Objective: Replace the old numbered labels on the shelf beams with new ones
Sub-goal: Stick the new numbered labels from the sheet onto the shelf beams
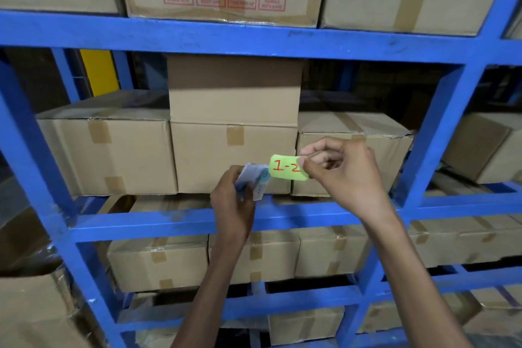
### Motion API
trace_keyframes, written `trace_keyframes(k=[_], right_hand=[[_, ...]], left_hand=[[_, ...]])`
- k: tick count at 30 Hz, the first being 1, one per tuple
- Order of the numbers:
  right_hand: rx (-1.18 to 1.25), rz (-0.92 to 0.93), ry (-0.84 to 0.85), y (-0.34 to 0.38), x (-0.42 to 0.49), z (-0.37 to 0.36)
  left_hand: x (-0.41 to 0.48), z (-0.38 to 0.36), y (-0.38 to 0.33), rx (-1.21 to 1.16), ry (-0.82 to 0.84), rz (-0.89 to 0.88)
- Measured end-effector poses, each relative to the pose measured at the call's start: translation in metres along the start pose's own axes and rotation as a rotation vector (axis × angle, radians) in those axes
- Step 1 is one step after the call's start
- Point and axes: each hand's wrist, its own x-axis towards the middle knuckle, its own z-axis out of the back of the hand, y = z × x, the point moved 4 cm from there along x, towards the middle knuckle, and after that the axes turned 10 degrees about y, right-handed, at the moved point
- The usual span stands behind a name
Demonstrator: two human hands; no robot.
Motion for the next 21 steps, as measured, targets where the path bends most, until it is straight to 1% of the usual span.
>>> trace_keyframes(k=[4, 6, 8, 11, 15, 18, 21], right_hand=[[0.05, 0.102, -0.104, 0.014, 0.018, 0.021], [0.04, 0.155, -0.162, 0.023, 0.031, 0.029], [0.025, 0.199, -0.196, 0.029, 0.047, 0.036], [0.018, 0.258, -0.243, 0.036, 0.073, 0.046], [-0.02, 0.276, -0.343, 0.043, 0.11, 0.063], [-0.06, 0.301, -0.412, 0.045, 0.133, 0.07], [-0.092, 0.332, -0.398, 0.04, 0.153, 0.068]], left_hand=[[0.007, 0.0, -0.017, -0.203, 0.049, 0.059], [0.014, -0.002, -0.025, -0.339, 0.071, 0.132], [0.022, -0.005, -0.032, -0.444, 0.088, 0.163], [0.034, -0.007, -0.044, -0.501, 0.095, 0.149], [0.049, -0.006, -0.062, -0.569, 0.096, 0.108], [0.056, -0.005, -0.071, -0.62, 0.082, 0.115], [0.061, -0.005, -0.073, -0.614, 0.066, 0.12]])
